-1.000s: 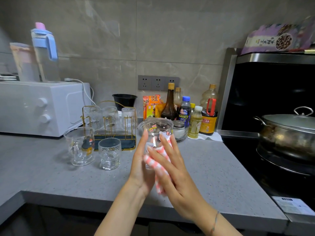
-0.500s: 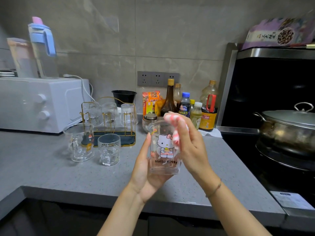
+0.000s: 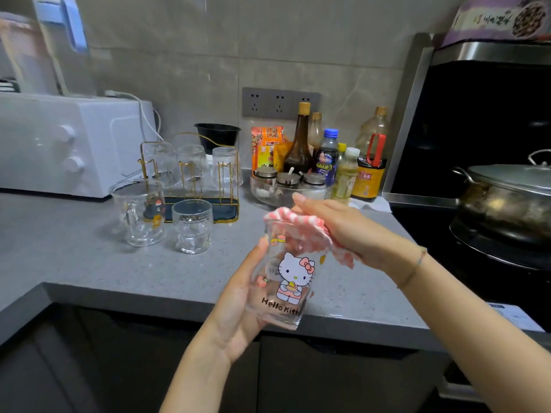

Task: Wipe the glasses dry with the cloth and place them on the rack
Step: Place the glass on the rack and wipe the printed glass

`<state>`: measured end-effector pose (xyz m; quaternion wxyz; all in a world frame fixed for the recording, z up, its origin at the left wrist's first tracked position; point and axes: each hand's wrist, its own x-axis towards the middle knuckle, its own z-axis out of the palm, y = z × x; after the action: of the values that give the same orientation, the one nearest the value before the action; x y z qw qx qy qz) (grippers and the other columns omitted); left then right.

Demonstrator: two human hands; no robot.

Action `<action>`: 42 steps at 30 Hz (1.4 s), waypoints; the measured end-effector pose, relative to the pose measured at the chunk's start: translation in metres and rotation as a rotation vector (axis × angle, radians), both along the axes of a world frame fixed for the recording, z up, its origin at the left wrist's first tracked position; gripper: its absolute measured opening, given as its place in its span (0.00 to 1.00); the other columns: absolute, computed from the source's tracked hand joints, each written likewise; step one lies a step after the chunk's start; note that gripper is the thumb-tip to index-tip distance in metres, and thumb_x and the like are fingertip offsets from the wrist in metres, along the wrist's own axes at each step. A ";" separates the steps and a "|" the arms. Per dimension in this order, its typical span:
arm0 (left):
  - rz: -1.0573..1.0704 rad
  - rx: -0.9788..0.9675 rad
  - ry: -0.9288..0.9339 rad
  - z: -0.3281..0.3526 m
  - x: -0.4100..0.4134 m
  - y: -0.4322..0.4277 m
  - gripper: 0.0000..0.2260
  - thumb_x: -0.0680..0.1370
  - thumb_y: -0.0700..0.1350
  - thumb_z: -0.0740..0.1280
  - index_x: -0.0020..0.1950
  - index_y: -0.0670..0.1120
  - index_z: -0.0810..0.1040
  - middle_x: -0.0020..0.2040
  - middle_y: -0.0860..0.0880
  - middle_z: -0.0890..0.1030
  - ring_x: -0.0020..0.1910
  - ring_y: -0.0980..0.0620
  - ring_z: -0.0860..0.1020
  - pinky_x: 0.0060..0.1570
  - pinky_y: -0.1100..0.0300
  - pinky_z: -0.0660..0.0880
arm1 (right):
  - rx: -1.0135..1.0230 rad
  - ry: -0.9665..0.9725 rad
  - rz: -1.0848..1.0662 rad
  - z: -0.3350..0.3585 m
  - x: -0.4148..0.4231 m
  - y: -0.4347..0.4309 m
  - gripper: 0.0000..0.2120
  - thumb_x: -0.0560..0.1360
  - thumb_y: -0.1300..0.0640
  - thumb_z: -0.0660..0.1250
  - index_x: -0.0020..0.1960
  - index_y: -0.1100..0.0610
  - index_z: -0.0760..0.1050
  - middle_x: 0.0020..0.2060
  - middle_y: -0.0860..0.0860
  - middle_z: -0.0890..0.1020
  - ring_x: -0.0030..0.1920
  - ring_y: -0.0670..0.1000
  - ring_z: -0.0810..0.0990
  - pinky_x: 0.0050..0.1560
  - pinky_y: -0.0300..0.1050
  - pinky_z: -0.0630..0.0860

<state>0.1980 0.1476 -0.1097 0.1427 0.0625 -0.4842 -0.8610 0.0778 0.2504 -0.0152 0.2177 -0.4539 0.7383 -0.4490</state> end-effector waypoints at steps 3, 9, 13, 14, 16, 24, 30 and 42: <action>0.025 0.024 -0.041 -0.008 0.007 0.000 0.26 0.71 0.62 0.64 0.58 0.45 0.83 0.52 0.39 0.84 0.42 0.43 0.83 0.40 0.54 0.80 | 0.112 -0.029 0.116 -0.009 -0.001 0.010 0.20 0.72 0.33 0.51 0.49 0.41 0.77 0.39 0.37 0.82 0.42 0.42 0.83 0.50 0.46 0.71; 0.003 0.005 -0.120 -0.016 0.012 0.003 0.25 0.73 0.63 0.63 0.57 0.46 0.84 0.53 0.40 0.84 0.43 0.44 0.83 0.44 0.54 0.79 | 0.179 -0.026 0.368 -0.029 -0.011 0.026 0.04 0.73 0.46 0.69 0.44 0.44 0.82 0.39 0.45 0.82 0.37 0.42 0.78 0.39 0.35 0.71; -0.082 -0.010 -0.186 -0.021 0.013 0.008 0.26 0.75 0.64 0.64 0.59 0.45 0.83 0.55 0.41 0.83 0.44 0.46 0.83 0.46 0.54 0.77 | 0.258 -0.078 0.499 -0.043 -0.008 0.030 0.12 0.71 0.68 0.72 0.52 0.58 0.81 0.48 0.50 0.85 0.50 0.49 0.84 0.53 0.40 0.77; -0.105 0.006 -0.196 -0.022 0.013 0.008 0.27 0.75 0.64 0.64 0.60 0.44 0.83 0.56 0.41 0.83 0.45 0.46 0.83 0.47 0.53 0.77 | 0.257 -0.060 0.498 -0.049 -0.007 0.030 0.11 0.71 0.68 0.72 0.52 0.59 0.81 0.49 0.51 0.86 0.50 0.51 0.84 0.53 0.41 0.78; -0.125 0.080 -0.209 -0.026 0.015 0.009 0.28 0.75 0.65 0.61 0.58 0.43 0.83 0.58 0.40 0.82 0.48 0.45 0.83 0.50 0.51 0.77 | 0.222 -0.083 0.473 -0.058 -0.006 0.031 0.11 0.71 0.68 0.72 0.53 0.62 0.81 0.50 0.54 0.85 0.51 0.53 0.84 0.53 0.42 0.78; 0.145 -0.032 -0.119 -0.021 0.028 0.021 0.33 0.72 0.69 0.58 0.65 0.46 0.76 0.56 0.43 0.84 0.55 0.43 0.83 0.53 0.51 0.81 | -0.033 -0.165 0.256 -0.069 0.010 0.036 0.11 0.70 0.65 0.71 0.51 0.57 0.81 0.48 0.49 0.86 0.50 0.48 0.85 0.49 0.37 0.78; 0.517 -0.266 -0.076 -0.026 0.021 0.032 0.26 0.65 0.66 0.72 0.52 0.49 0.73 0.44 0.49 0.83 0.38 0.54 0.84 0.23 0.63 0.72 | -0.056 -0.109 0.279 -0.070 0.026 0.035 0.15 0.69 0.66 0.74 0.54 0.55 0.80 0.50 0.49 0.86 0.52 0.48 0.84 0.52 0.38 0.78; 0.371 -0.714 0.153 -0.024 0.022 0.006 0.29 0.63 0.63 0.73 0.56 0.52 0.66 0.48 0.66 0.79 0.47 0.64 0.80 0.44 0.70 0.75 | -0.045 -0.502 0.414 -0.062 0.024 0.038 0.17 0.73 0.64 0.68 0.61 0.57 0.77 0.59 0.53 0.81 0.62 0.52 0.78 0.62 0.45 0.75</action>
<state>0.2204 0.1536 -0.1335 0.3440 0.0308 -0.7210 -0.6007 0.1018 0.2884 -0.0771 0.4695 -0.4740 0.5436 -0.5093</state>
